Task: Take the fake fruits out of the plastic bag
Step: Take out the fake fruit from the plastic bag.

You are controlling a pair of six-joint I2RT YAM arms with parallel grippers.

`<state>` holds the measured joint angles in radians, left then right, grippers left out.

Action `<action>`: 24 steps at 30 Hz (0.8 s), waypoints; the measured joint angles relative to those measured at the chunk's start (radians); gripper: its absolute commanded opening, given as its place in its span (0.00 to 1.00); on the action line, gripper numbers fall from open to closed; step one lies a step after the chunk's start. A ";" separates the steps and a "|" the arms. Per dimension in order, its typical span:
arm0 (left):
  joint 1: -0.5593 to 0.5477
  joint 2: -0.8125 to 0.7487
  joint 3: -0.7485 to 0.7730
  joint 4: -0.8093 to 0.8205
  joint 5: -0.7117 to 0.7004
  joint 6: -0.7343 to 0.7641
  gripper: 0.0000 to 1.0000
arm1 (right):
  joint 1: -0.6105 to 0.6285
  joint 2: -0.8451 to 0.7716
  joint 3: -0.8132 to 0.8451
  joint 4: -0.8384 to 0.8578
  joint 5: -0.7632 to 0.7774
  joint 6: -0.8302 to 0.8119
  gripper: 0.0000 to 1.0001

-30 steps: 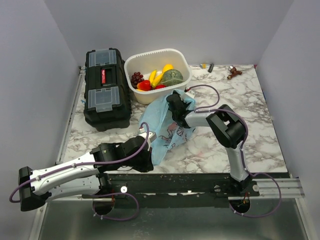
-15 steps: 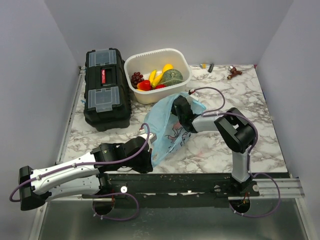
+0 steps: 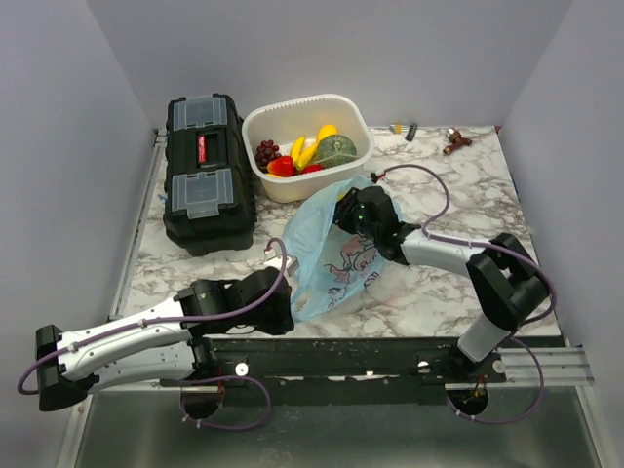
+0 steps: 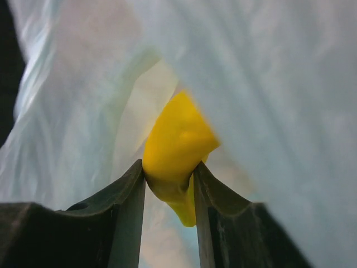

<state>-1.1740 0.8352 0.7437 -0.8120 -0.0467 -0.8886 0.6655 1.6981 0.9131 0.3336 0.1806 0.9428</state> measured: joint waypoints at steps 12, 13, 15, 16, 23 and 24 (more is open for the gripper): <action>0.000 -0.052 0.068 -0.072 -0.118 -0.054 0.00 | 0.000 -0.263 -0.224 -0.049 -0.603 -0.077 0.01; 0.000 -0.055 0.076 -0.081 -0.130 -0.059 0.00 | 0.000 -0.296 -0.246 -0.057 -0.639 -0.094 0.01; 0.000 -0.056 0.083 -0.100 -0.151 -0.068 0.00 | 0.000 -0.370 -0.278 -0.083 -0.704 -0.127 0.01; 0.000 -0.056 0.085 -0.109 -0.161 -0.071 0.00 | 0.000 -0.406 -0.285 -0.096 -0.732 -0.141 0.01; 0.000 -0.028 0.117 -0.223 -0.240 -0.088 0.00 | 0.000 -0.665 -0.291 -0.177 -0.830 -0.188 0.01; 0.000 -0.023 0.122 -0.233 -0.246 -0.086 0.00 | 0.000 -0.696 -0.285 -0.192 -0.833 -0.190 0.01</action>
<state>-1.1740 0.8120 0.8661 -1.0454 -0.2924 -0.9749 0.6655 1.0023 0.6277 0.1413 -0.6525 0.7525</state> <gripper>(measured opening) 0.003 0.363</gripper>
